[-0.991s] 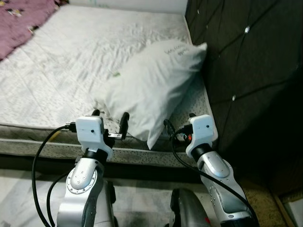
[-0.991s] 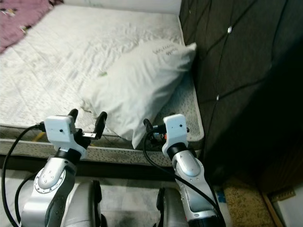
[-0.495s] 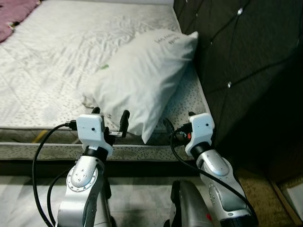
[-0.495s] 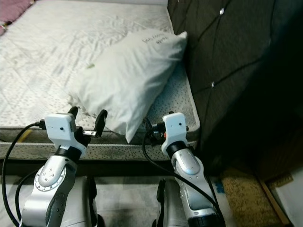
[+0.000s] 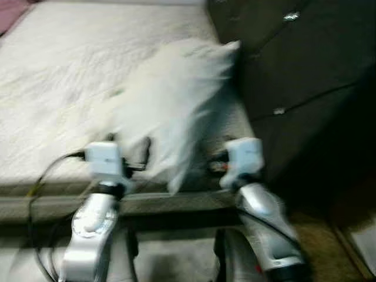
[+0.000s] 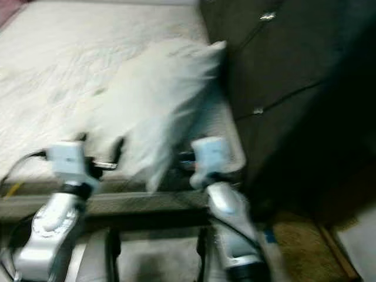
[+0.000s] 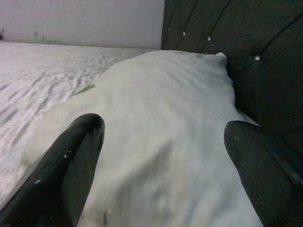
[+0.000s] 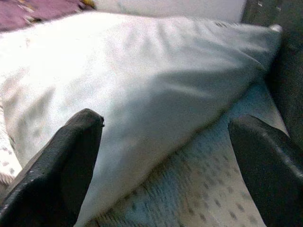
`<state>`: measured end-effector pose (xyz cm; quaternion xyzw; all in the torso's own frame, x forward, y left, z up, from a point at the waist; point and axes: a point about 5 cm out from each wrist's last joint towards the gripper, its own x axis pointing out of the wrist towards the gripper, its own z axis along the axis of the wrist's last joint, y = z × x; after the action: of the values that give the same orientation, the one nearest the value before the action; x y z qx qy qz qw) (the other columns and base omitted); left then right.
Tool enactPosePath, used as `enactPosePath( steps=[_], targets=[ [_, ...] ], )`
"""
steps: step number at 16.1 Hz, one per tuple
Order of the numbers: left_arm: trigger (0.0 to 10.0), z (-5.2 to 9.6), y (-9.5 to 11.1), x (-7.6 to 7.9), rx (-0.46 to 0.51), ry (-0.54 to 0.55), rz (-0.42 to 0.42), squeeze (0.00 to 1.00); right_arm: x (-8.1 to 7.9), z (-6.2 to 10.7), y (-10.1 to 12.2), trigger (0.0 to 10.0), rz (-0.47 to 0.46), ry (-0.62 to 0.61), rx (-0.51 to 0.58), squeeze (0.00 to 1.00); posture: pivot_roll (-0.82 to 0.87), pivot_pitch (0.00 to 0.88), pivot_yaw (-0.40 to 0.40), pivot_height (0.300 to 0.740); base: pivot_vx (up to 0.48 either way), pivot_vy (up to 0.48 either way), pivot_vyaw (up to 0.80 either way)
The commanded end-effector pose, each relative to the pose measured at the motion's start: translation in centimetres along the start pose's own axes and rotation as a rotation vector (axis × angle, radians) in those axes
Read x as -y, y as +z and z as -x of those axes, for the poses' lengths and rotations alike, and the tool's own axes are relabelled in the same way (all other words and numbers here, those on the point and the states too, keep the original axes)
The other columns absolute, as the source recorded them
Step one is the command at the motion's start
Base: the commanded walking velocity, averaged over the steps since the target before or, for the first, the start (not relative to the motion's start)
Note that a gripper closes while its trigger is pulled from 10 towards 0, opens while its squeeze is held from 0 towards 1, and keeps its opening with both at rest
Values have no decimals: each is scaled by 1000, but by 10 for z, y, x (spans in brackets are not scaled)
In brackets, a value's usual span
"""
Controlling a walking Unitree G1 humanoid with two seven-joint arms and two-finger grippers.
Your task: Clean up the room
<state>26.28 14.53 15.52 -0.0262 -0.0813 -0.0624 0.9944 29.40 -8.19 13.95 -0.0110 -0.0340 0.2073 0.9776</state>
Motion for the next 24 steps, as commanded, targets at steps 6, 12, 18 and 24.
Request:
enactPosePath(
  steps=[6,12,18,24],
  targets=[
    [10000,-3,0,17,2,-60,36,0,18,6,-6,10000,1,-58,-23,0,-20,142,-42,499,80,0,484],
    [10000,-15,1,17,10,-60,25,0,21,-4,-5,10000,44,-49,-9,0,-11,88,-23,499,0,0,252],
    [10000,-17,-11,8,-32,-56,-53,0,32,-15,-12,10000,-20,-62,-63,0,-8,31,7,499,0,0,554],
    [10000,-8,-22,-4,-91,-68,-107,0,46,0,-32,10000,71,-157,-193,0,4,51,21,499,0,0,0]
  ],
)
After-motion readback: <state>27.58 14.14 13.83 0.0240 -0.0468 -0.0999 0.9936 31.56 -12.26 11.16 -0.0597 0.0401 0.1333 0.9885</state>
